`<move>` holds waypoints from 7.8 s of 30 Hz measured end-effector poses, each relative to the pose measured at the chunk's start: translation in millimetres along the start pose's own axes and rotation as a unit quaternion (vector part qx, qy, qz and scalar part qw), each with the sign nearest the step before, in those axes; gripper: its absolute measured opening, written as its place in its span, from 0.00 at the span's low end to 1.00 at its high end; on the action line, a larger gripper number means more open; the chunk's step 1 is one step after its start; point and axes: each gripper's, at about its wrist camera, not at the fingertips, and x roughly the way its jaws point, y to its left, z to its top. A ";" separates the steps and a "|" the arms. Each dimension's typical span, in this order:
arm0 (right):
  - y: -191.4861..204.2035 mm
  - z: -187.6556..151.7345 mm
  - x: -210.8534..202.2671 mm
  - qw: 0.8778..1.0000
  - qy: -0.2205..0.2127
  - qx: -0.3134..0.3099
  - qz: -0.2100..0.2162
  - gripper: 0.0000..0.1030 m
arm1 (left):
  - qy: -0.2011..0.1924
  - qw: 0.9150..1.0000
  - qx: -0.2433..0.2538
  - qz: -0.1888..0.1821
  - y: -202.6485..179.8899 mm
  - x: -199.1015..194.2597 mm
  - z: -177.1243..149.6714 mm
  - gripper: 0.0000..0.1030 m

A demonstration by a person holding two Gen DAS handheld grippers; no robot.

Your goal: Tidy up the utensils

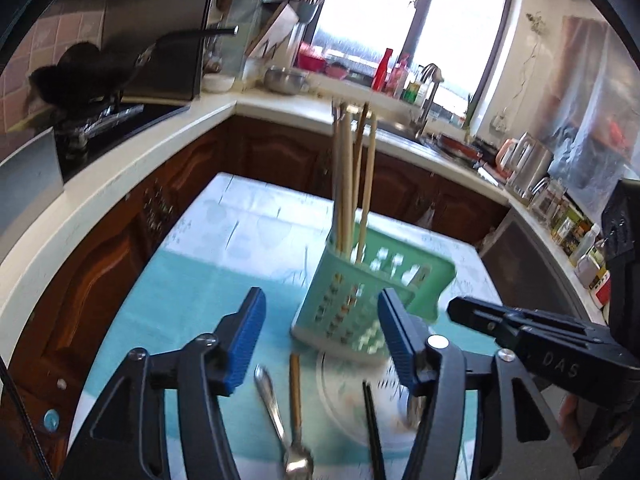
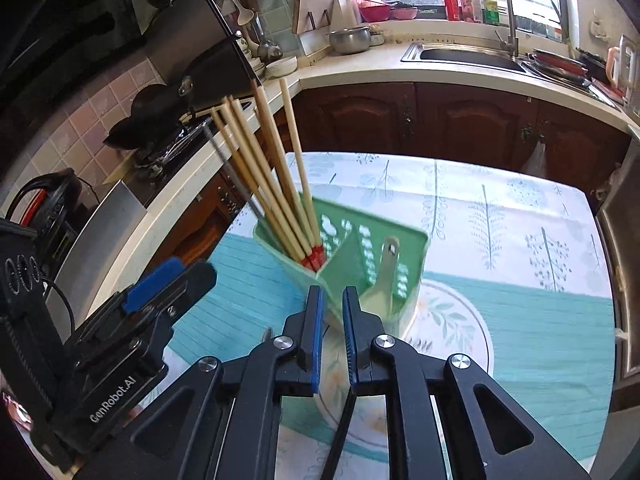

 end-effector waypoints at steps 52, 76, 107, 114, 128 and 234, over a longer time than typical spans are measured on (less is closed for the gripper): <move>12.2 -172.9 63.2 0.983 0.179 -0.007 -0.042 0.31 | 0.235 0.972 0.027 0.000 33.2 7.8 -95.3 0.78; 48.3 -186.1 83.2 0.968 0.218 -0.099 -0.081 0.13 | 0.229 0.973 0.005 -0.022 47.3 10.2 -93.8 0.78; 76.4 -185.0 87.8 0.921 0.341 -0.171 -0.084 0.14 | 0.218 0.975 -0.005 -0.040 51.8 2.3 -92.2 0.78; 70.9 -184.5 77.1 0.934 0.330 -0.131 -0.043 0.11 | 0.215 0.976 -0.005 -0.034 52.3 -1.6 -92.1 0.78; 21.7 -180.3 22.1 0.971 0.231 -0.059 0.026 0.00 | 0.282 0.952 -0.022 -0.117 40.2 17.4 -92.5 0.78; 20.6 -146.7 -60.2 0.986 0.095 -0.055 0.122 0.24 | 0.220 0.938 0.099 -0.250 -71.2 6.4 -50.6 0.03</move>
